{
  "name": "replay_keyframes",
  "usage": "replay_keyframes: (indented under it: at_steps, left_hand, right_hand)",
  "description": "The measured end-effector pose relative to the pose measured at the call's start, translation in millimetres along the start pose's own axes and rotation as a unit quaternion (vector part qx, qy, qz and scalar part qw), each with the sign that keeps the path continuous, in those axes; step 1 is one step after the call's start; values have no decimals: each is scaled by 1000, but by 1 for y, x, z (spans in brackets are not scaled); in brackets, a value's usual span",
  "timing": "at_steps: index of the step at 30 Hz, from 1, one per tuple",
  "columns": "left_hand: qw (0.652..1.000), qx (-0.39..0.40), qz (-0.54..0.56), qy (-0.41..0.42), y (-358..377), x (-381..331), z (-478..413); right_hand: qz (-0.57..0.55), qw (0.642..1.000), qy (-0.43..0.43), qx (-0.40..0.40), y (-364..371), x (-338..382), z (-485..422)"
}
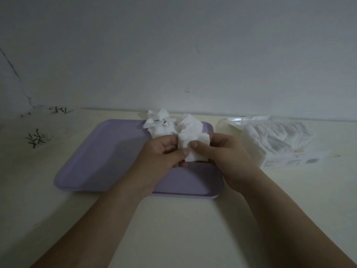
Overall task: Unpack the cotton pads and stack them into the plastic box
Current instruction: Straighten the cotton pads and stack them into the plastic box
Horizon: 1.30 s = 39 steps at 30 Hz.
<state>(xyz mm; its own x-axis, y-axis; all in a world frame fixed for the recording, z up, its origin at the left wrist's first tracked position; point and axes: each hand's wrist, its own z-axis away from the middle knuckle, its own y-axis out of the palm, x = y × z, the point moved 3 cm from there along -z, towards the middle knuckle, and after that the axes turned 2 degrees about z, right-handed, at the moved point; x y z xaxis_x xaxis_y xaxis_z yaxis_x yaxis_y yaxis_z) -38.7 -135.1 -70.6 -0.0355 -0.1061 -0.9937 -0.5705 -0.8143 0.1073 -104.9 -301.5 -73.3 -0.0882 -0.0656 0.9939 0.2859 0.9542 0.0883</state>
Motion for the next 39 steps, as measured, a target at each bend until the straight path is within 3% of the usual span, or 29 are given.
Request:
replay_keyframes:
  at_steps: [3, 7, 14, 18, 22, 25, 27, 29, 31, 34, 39]
  left_hand:
    - [990, -94, -100, 20, -13, -5, -8]
    - [908, -215, -355, 57, -54, -15, -39]
    - [855, -121, -504, -2, -55, -6, -79]
    - [849, -86, -521, 1, -52, -4, -71]
    - [851, -61, -517, 67, -42, -6, -42]
    - [870, -124, -468, 91, -45, -15, -23]
    - [932, -147, -323, 79, -46, -26, -17]
    - [992, -80, -94, 38, -32, -35, -14]
    - [1000, -13, 27, 10, -14, -34, -14]
    - [1000, 3, 19, 1, 3, -18, -16]
    - [994, -56, -69, 60, 1, -2, -20]
  right_hand:
    - [-4, 998, -10, -56, -3, -4, -3]
    - [-33, 996, -8, -83, -6, -7, -7]
    - [-35, 991, -22, -126, -8, -6, -8]
    - [-29, 991, -19, -131, -7, -6, -8]
    - [-23, 990, -16, -135, -4, -4, -7]
    - [-18, 990, -14, -140, -5, -4, -6]
    - [-17, 989, -8, -146, -6, -4, -5]
    - [-21, 989, -4, -148, -6, -4, -4]
    - [-27, 990, -8, -137, -4, -1, -3]
    - [-43, 993, -3, -113, -2, 5, 1]
    - [-45, 996, -7, -75, -2, 5, 2]
